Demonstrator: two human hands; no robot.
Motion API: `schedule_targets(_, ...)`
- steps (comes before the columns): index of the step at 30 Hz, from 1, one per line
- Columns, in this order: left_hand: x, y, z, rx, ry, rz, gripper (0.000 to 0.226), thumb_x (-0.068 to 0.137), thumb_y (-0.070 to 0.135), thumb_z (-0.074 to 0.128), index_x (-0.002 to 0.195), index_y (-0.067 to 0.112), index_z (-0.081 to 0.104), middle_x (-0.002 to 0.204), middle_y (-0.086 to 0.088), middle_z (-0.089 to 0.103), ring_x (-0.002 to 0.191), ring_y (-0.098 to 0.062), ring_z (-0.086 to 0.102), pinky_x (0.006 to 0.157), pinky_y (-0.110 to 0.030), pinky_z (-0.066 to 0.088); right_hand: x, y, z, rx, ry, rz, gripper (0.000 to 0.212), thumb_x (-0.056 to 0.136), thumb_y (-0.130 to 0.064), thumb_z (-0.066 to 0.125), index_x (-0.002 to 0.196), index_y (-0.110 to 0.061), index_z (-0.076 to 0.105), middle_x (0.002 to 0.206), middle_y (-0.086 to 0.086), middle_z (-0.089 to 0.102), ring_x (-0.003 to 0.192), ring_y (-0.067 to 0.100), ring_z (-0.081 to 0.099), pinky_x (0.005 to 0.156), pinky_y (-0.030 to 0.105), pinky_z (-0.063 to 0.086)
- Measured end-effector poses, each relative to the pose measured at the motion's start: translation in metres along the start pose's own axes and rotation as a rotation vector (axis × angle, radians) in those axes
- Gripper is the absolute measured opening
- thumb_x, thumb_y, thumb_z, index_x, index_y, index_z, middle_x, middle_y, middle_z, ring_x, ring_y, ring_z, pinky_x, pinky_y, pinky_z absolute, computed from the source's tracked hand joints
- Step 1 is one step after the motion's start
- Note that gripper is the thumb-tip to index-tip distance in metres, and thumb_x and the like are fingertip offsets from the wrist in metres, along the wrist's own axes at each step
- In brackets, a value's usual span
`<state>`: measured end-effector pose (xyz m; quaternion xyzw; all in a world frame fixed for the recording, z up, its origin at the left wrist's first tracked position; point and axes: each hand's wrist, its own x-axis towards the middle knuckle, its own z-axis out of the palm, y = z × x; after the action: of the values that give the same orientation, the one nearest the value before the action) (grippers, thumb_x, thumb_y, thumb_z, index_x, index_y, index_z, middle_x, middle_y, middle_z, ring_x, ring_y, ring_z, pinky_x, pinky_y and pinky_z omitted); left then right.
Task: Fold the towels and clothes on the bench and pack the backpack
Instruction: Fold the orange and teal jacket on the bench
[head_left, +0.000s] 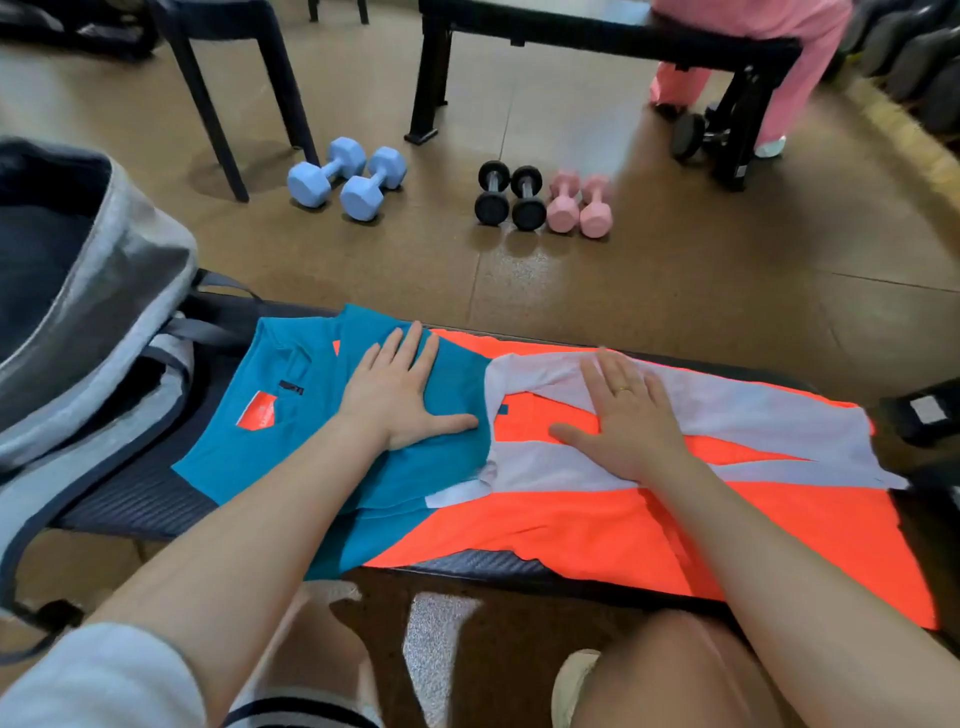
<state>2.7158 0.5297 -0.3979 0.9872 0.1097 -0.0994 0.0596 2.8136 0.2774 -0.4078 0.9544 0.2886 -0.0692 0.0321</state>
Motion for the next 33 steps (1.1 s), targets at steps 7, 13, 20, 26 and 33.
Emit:
schedule_targets(7,0.001,0.076,-0.033,-0.039,0.153,0.123,0.108,0.073,0.080,0.033,0.148,0.007,0.008,0.157,-0.010,0.001,0.145,-0.024,0.002,0.117,-0.039,0.008,-0.039,0.052,-0.015,0.319,0.067,0.023,0.093,0.074,-0.069,0.012,0.145,-0.012,0.030,0.157,0.004,0.016,0.145,0.016,0.012,0.116,0.041,0.001)
schedule_targets(13,0.026,0.235,-0.041,-0.177,0.165,0.692,0.084,0.082,0.063,0.017,0.141,0.005,0.034,0.152,-0.013,0.024,0.142,-0.026,0.021,0.115,-0.033,0.015,-0.072,0.126,-0.016,0.577,0.604,0.211,0.031,0.083,-0.018,0.045,0.095,0.001,0.066,0.105,0.018,0.065,0.104,0.033,0.059,0.093,0.030,0.037)
schedule_targets(20,0.069,0.351,-0.015,-0.109,0.075,0.860,0.047,0.101,0.024,0.030,0.142,0.001,0.029,0.154,-0.014,0.015,0.142,-0.022,0.017,0.111,-0.019,0.002,-0.103,0.241,0.012,1.235,0.388,0.790,0.013,0.091,-0.014,0.054,0.098,-0.010,0.063,0.088,0.004,0.061,0.074,0.012,0.053,0.062,0.018,0.041)
schedule_targets(26,0.098,0.369,0.010,-0.072,-0.001,0.763,0.076,0.087,0.055,0.014,0.146,0.007,0.021,0.155,-0.009,0.015,0.144,-0.022,0.013,0.116,-0.029,0.006,-0.091,0.264,0.004,1.444,0.173,0.636,0.019,0.088,-0.024,0.062,0.076,-0.009,0.062,0.066,0.004,0.054,0.055,0.009,0.047,0.045,0.016,0.036)
schedule_targets(33,0.107,0.366,0.021,-0.154,0.158,0.713,0.087,0.077,0.062,0.022,0.136,0.000,0.040,0.144,-0.016,0.038,0.135,-0.030,0.034,0.111,-0.036,0.022,-0.083,0.283,0.009,1.512,0.049,0.453,0.015,0.084,0.001,0.061,0.096,-0.006,0.063,0.078,0.001,0.062,0.065,0.007,0.056,0.057,0.017,0.044)
